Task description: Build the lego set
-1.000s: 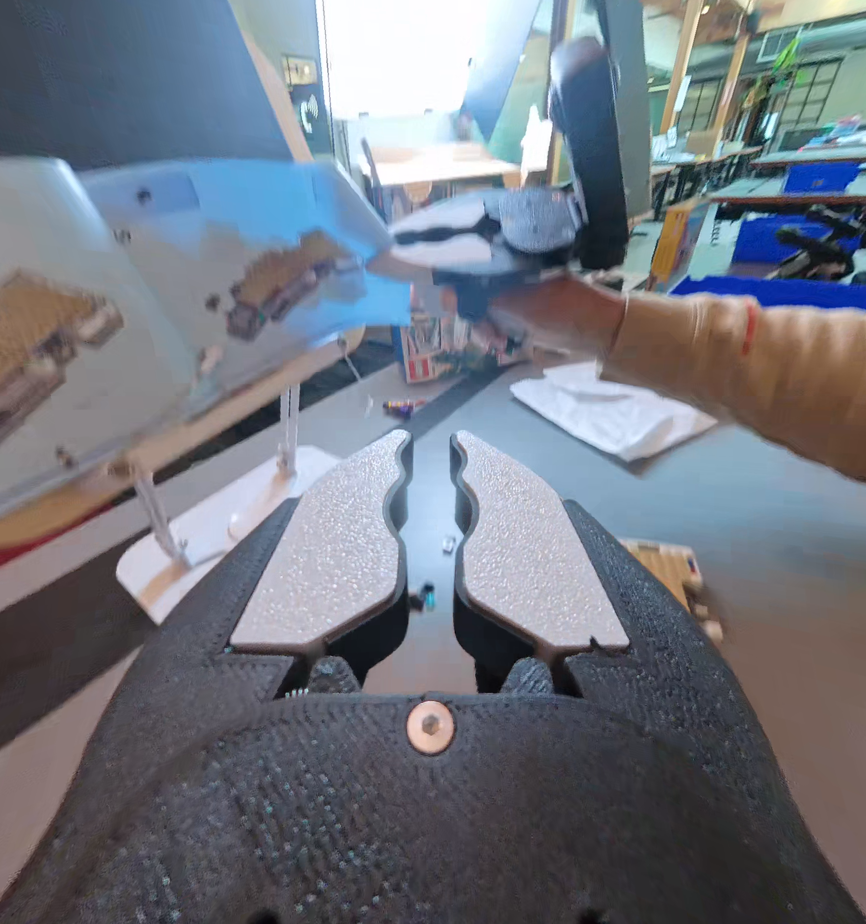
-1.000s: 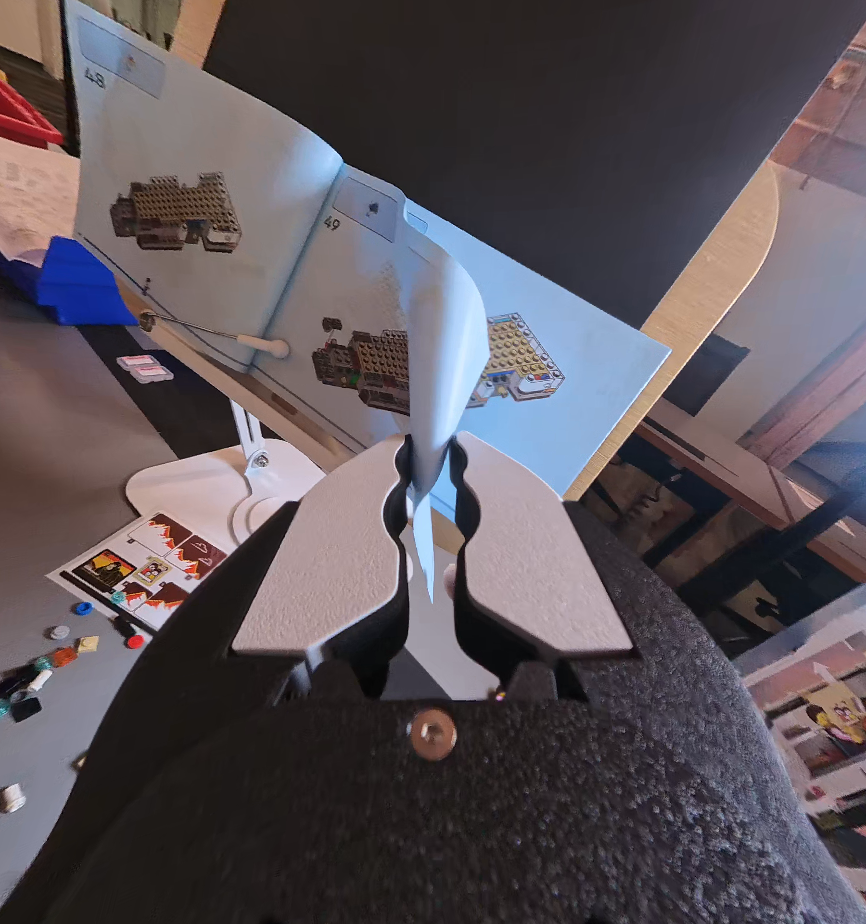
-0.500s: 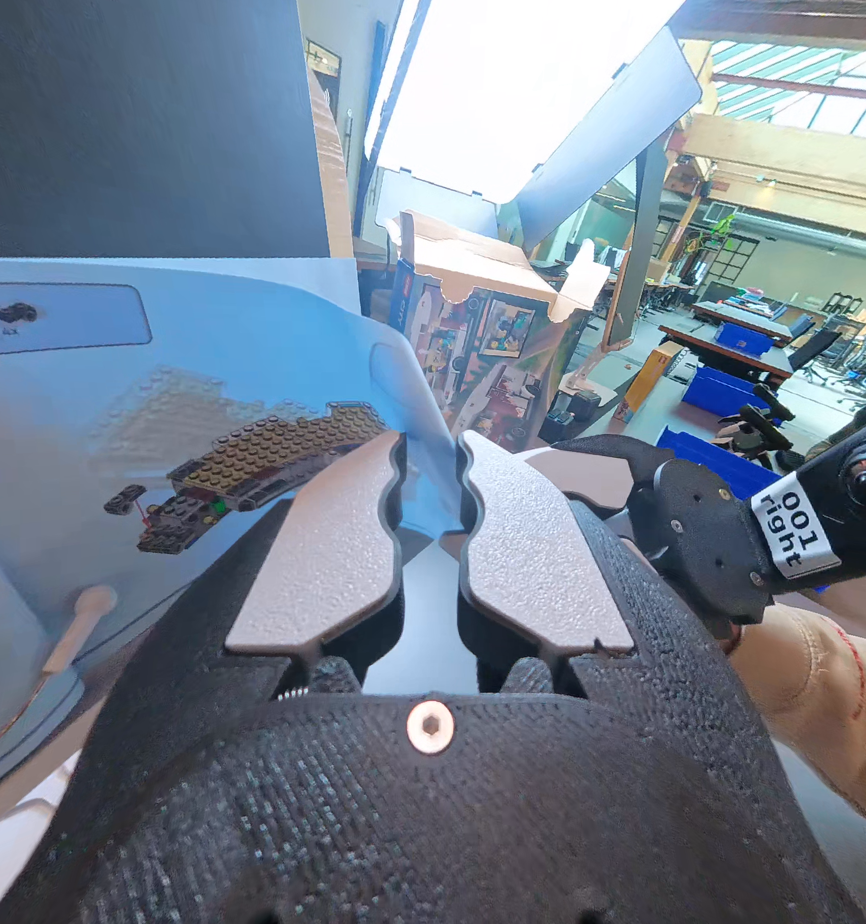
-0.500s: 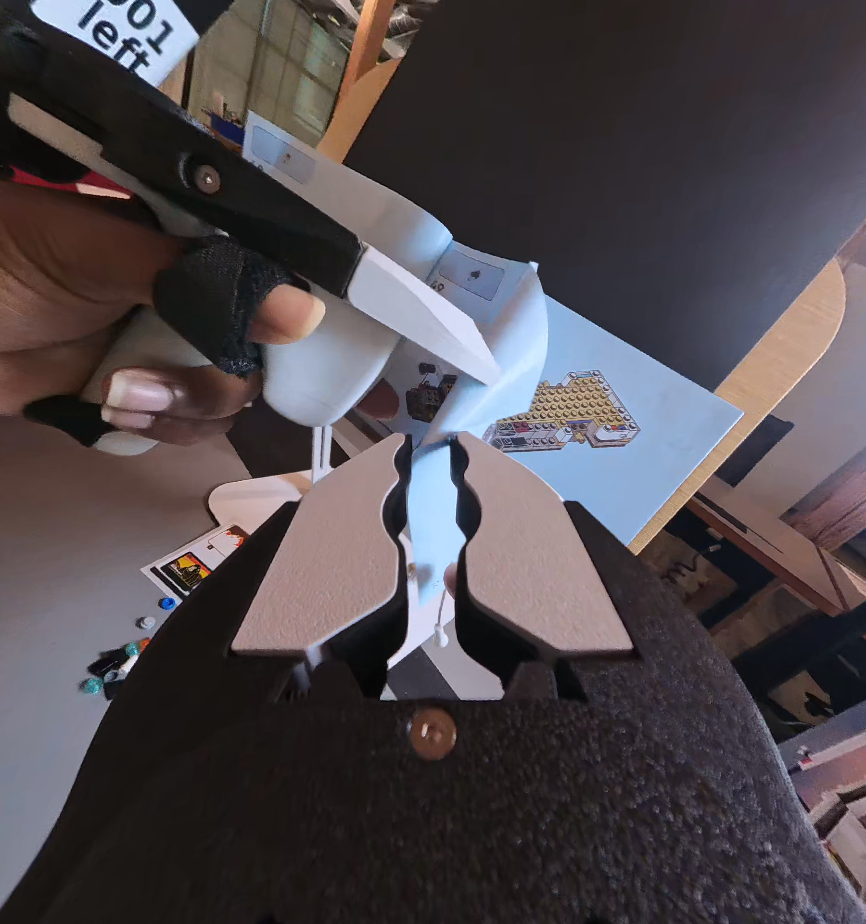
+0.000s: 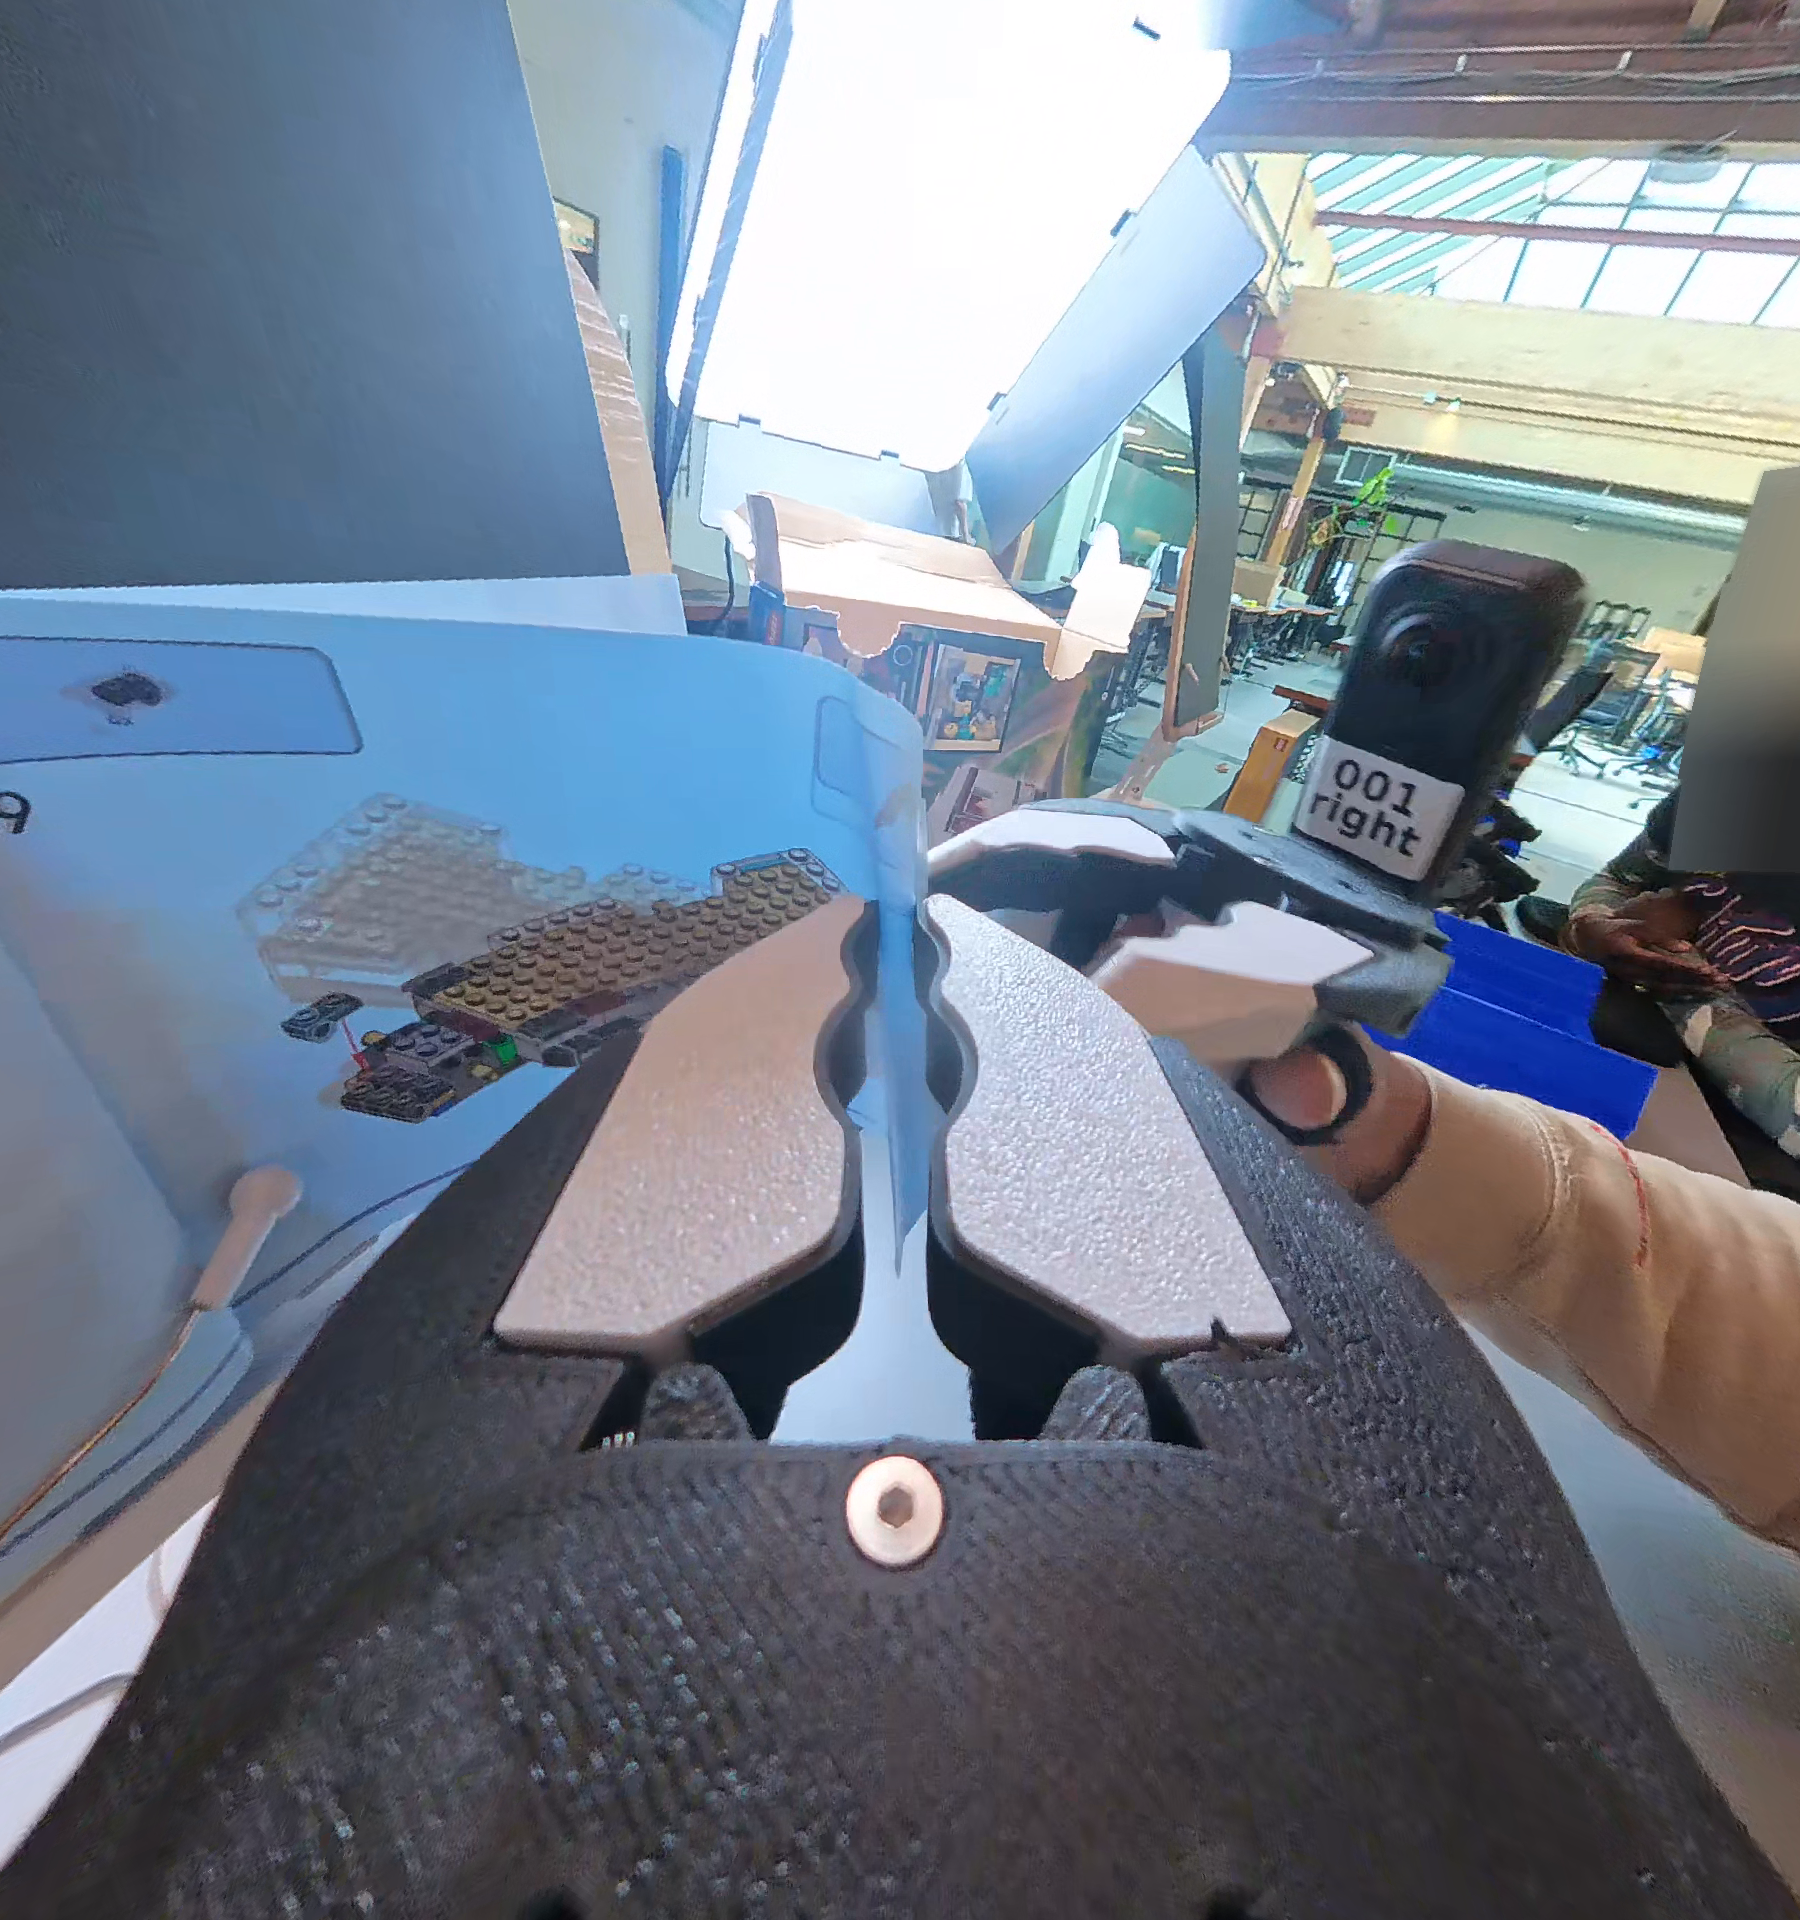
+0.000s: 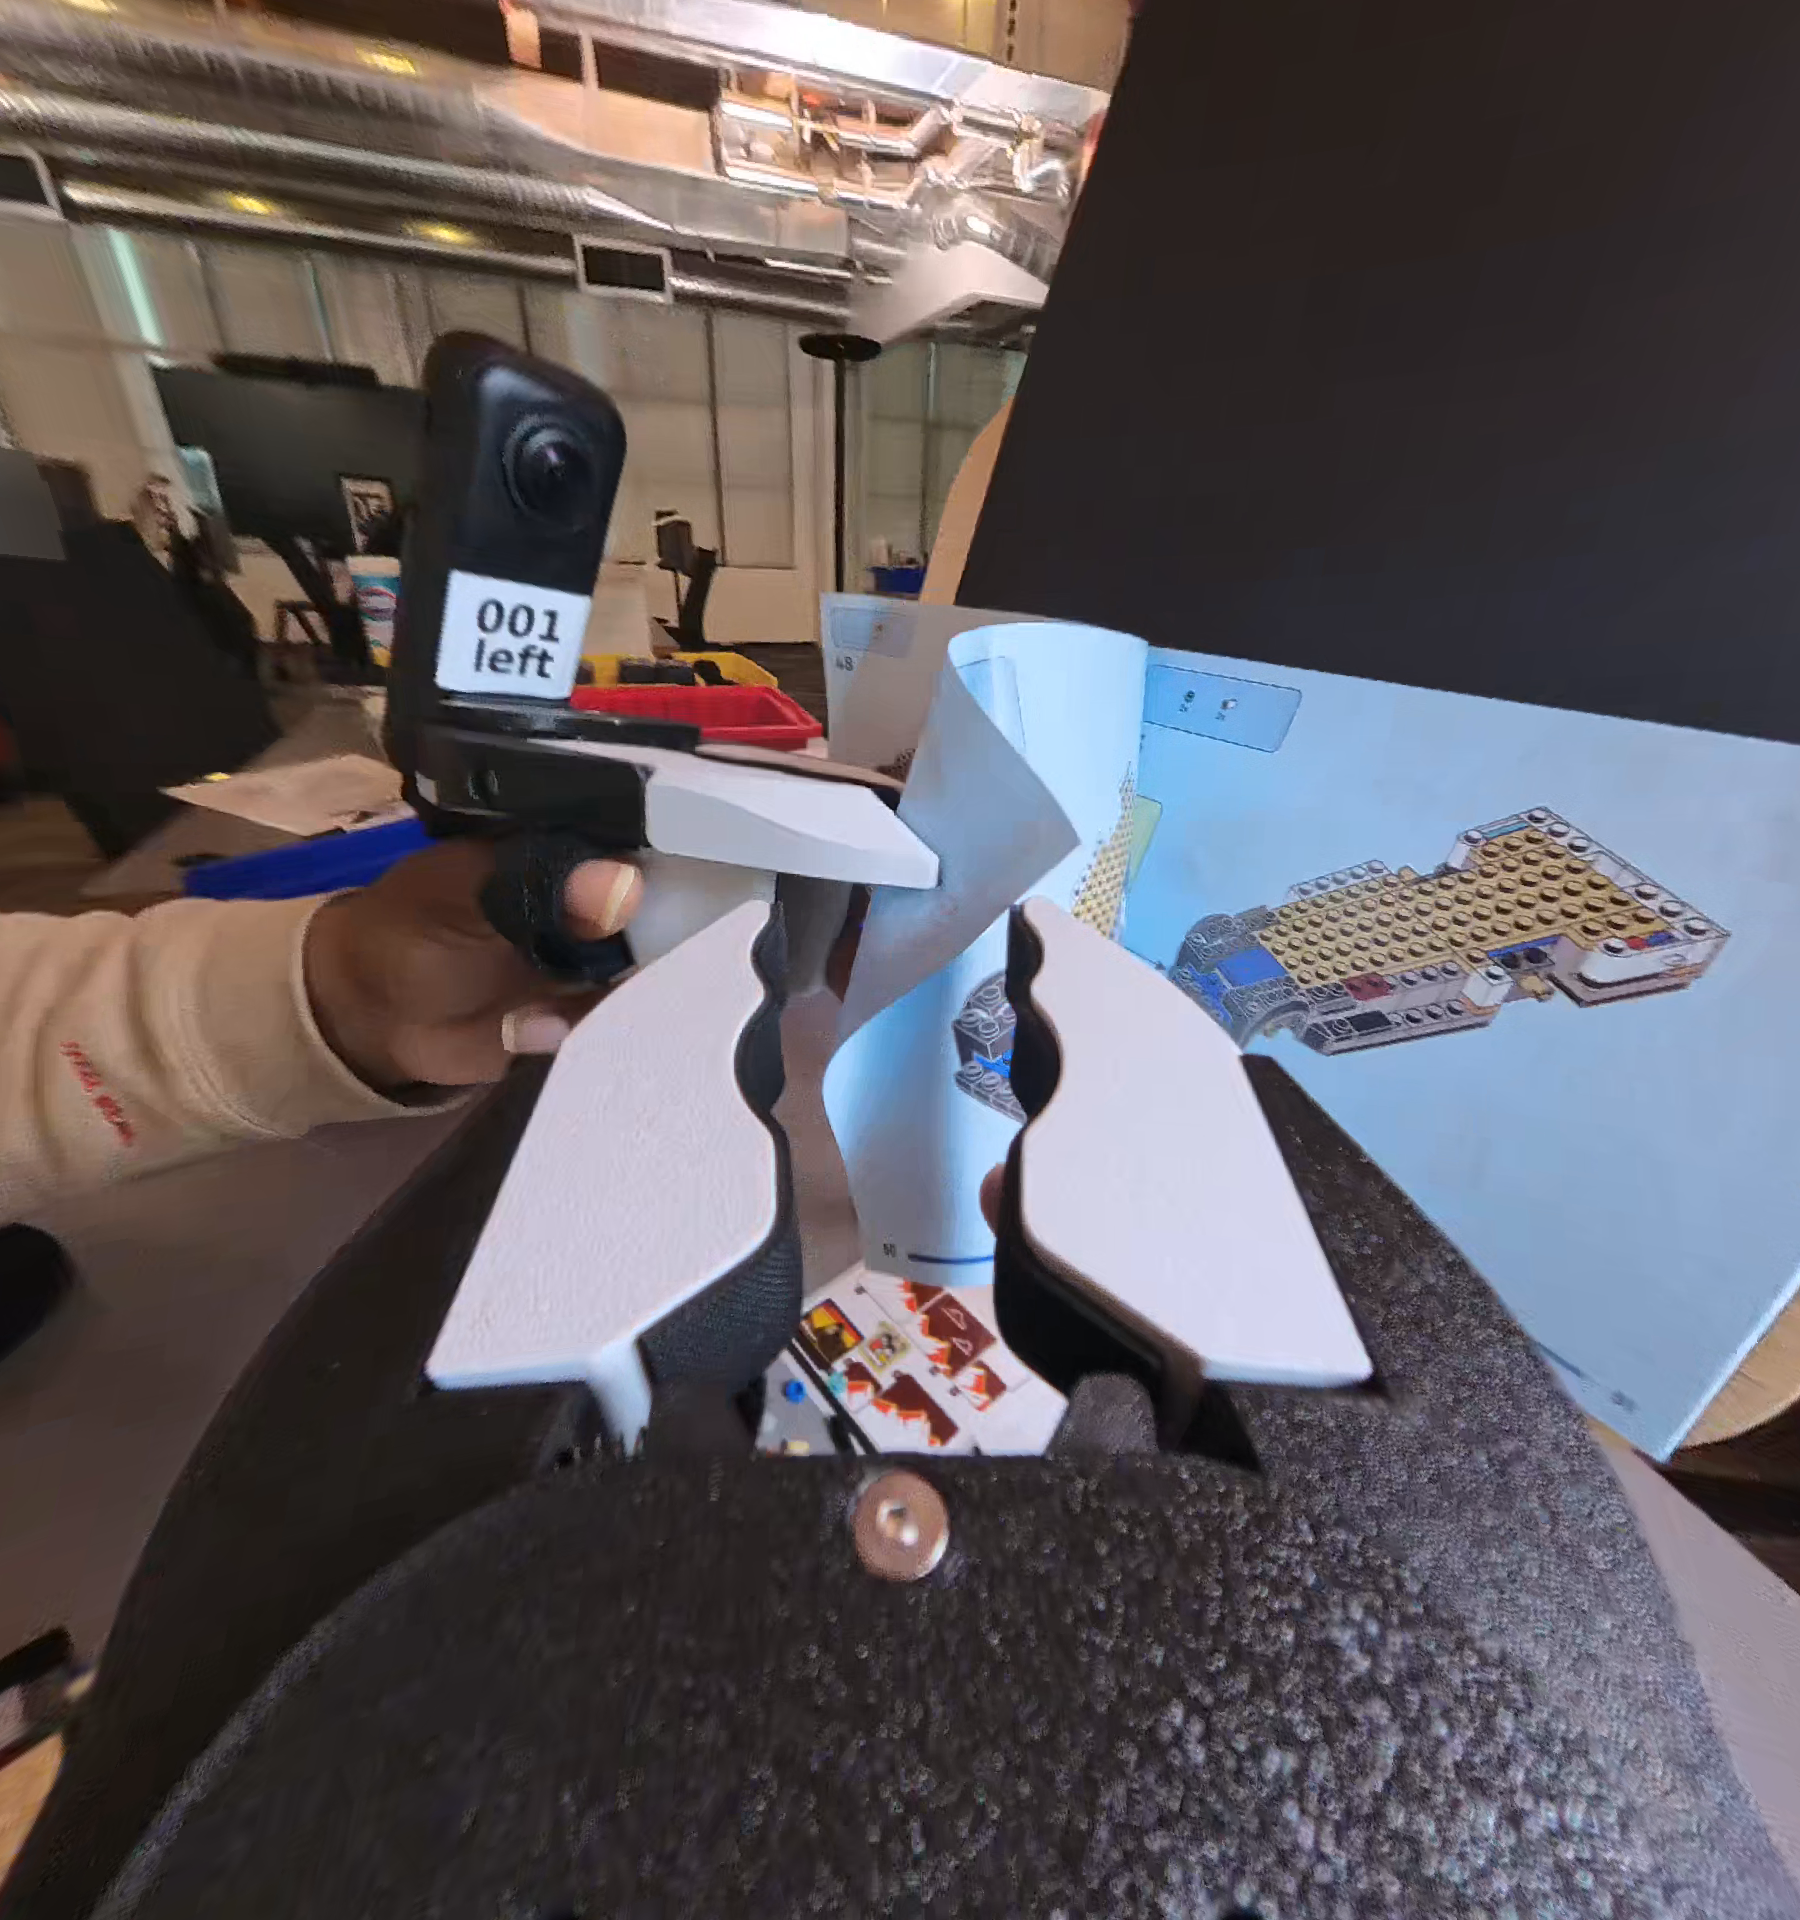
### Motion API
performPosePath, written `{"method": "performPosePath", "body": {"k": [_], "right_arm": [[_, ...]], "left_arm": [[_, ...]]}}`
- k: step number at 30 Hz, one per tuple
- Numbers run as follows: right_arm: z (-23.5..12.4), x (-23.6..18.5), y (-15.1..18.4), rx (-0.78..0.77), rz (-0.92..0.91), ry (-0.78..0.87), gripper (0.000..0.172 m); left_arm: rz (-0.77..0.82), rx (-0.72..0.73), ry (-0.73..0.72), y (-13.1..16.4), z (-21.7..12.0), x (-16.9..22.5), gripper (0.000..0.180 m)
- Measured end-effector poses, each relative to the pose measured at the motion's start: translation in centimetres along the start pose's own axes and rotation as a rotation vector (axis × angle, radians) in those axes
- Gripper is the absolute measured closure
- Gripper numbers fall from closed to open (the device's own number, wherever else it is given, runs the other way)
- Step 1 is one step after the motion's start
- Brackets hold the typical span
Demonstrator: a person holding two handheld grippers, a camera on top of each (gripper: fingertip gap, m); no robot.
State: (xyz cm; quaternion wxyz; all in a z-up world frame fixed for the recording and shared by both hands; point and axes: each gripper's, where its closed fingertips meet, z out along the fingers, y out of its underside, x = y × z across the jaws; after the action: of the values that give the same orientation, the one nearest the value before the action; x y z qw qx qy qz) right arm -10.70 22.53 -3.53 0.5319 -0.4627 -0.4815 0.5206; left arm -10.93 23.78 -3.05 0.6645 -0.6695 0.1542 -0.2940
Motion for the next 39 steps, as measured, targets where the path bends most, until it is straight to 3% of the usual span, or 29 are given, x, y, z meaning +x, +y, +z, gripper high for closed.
{"method": "performPosePath", "body": {"k": [6,13,22,27,28,30,32,33,39], "right_arm": [[0.0,-0.8,-1.1,0.023,0.035,-0.070,0.171],[-0.1,-1.1,-0.9,0.001,0.017,-0.084,0.171],[-1.1,0.0,-1.2,0.008,0.039,-0.048,0.172],[0.3,-1.5,-1.4,0.024,0.124,-0.145,0.135],[0.8,-1.5,-1.5,0.019,0.121,-0.139,0.134],[1.7,-1.9,-1.2,-0.024,0.085,-0.151,0.141],[2.0,-2.1,-0.9,-0.047,0.054,-0.150,0.168],[2.0,-2.1,-0.9,-0.045,0.046,-0.155,0.172],[1.2,-1.8,-0.8,-0.042,0.085,-0.182,0.172]], "left_arm": [[0.019,0.004,0.027,-0.1,-1.1,0.5,0.172],[0.089,-0.018,0.019,0.0,-2.0,0.8,0.172],[0.053,-0.006,0.025,0.4,-3.2,0.0,0.176],[0.055,0.005,0.063,0.6,-2.8,0.6,0.174],[0.053,0.006,0.069,0.6,-2.7,0.7,0.174],[0.049,0.010,0.068,0.5,-2.7,0.6,0.174],[0.050,0.013,0.065,0.4,-3.0,0.4,0.174],[0.048,0.017,0.068,0.3,-3.2,0.3,0.174],[0.049,0.030,0.078,0.4,-4.1,0.1,0.180]]}}
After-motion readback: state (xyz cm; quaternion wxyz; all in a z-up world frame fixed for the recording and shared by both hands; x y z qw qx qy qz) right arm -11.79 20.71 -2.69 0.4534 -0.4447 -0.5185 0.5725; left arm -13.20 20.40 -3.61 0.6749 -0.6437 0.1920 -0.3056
